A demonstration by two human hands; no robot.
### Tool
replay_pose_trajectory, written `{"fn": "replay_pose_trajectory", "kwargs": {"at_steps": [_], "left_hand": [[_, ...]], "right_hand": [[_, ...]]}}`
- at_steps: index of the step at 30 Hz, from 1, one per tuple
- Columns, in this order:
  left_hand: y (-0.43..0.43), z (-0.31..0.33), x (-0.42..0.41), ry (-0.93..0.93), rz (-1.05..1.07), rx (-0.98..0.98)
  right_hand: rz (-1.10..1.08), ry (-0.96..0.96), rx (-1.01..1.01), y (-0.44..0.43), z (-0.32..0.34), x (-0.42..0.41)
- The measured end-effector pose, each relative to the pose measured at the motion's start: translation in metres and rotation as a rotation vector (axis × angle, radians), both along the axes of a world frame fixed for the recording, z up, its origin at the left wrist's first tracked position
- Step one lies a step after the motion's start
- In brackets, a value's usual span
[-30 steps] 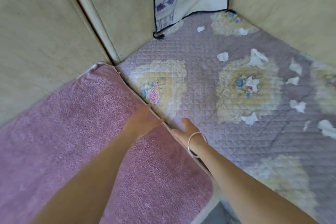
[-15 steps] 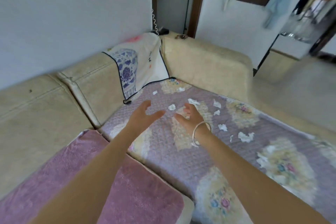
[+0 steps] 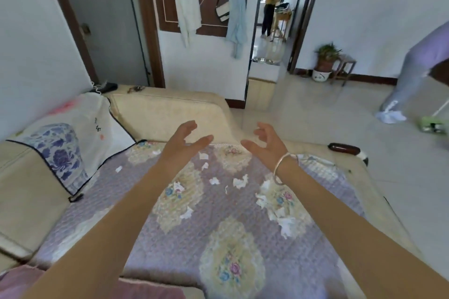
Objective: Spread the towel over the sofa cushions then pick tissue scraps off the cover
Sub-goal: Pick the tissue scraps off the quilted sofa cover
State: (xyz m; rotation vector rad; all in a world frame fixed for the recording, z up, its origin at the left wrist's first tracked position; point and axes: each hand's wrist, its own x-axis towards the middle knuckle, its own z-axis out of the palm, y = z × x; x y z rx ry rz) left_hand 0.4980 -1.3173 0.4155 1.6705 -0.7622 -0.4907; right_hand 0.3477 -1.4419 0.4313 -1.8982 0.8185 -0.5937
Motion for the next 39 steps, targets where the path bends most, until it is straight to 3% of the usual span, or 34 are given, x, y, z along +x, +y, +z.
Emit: {"fn": "replay_pose_trajectory", "kwargs": {"at_steps": [6, 14, 21, 27, 35, 39], "left_hand": [[-0.072, -0.004, -0.041, 0.003, -0.129, 0.015], [-0.157, -0.067, -0.047, 0.074, -0.178, 0.165], [-0.233, -0.165, -0.054, 0.144, -0.318, 0.337], [-0.278, -0.283, -0.06, 0.189, -0.423, 0.529], [-0.308, -0.432, -0.055, 0.078, -0.557, 0.694], [-0.324, -0.476, -0.057, -0.2, -0.594, 0.705]], "right_hand": [[-0.072, 0.012, 0.046, -0.074, -0.015, -0.056], [-0.164, 0.091, 0.134, -0.171, -0.069, -0.096], [-0.179, 0.337, 0.234, -0.22, -0.17, -0.114], [-0.113, 0.671, 0.354, -0.237, -0.293, -0.108], [-0.062, 0.933, 0.484, -0.241, -0.448, -0.08], [-0.102, 1.03, 0.356, -0.233, -0.486, -0.069]]}}
